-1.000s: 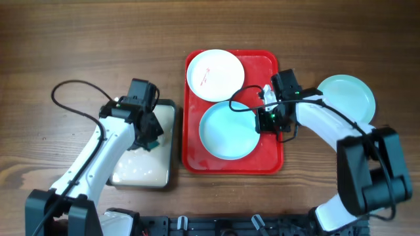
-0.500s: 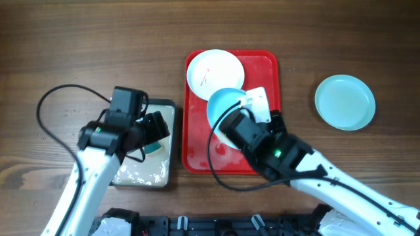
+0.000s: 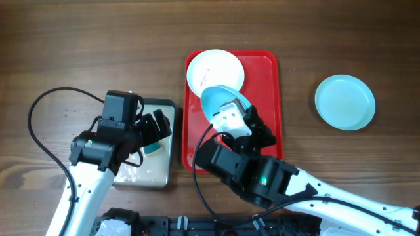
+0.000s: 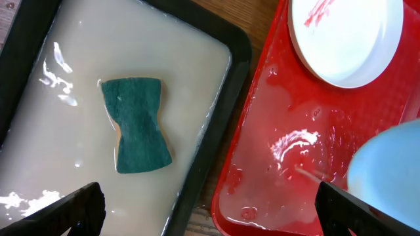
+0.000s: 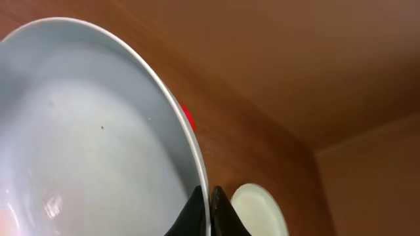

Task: Clean dirty plates on tray and stack at the side

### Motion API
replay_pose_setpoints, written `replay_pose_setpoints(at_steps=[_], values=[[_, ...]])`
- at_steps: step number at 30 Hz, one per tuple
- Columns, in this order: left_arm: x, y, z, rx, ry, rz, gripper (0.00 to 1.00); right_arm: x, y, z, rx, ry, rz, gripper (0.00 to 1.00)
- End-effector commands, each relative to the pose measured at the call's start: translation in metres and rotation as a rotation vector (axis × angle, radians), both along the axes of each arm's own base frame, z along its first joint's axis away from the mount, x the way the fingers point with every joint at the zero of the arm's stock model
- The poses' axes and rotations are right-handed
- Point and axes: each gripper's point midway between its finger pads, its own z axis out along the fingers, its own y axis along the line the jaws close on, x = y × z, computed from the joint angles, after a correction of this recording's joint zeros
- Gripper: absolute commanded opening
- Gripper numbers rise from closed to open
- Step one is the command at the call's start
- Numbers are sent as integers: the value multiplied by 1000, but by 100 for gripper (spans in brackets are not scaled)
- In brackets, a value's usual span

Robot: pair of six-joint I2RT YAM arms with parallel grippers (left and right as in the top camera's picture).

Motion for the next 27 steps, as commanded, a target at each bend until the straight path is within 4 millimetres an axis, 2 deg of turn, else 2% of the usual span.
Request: replay_pose_setpoints(at_steps=[1, 23, 25, 26, 27], values=[[3, -1, 6, -11, -17, -5, 100, 1, -3, 21, -35, -49, -2, 4], [3, -1, 6, -11, -17, -5, 100, 2, -4, 22, -19, -60, -17, 4], [3, -1, 6, -11, -17, -5, 100, 1, 14, 9, 29, 26, 73, 4], [3, -1, 6, -11, -17, -5, 100, 2, 10, 11, -68, 21, 78, 4], [3, -1, 6, -11, -17, -5, 100, 8, -15, 31, -109, -106, -68, 4]])
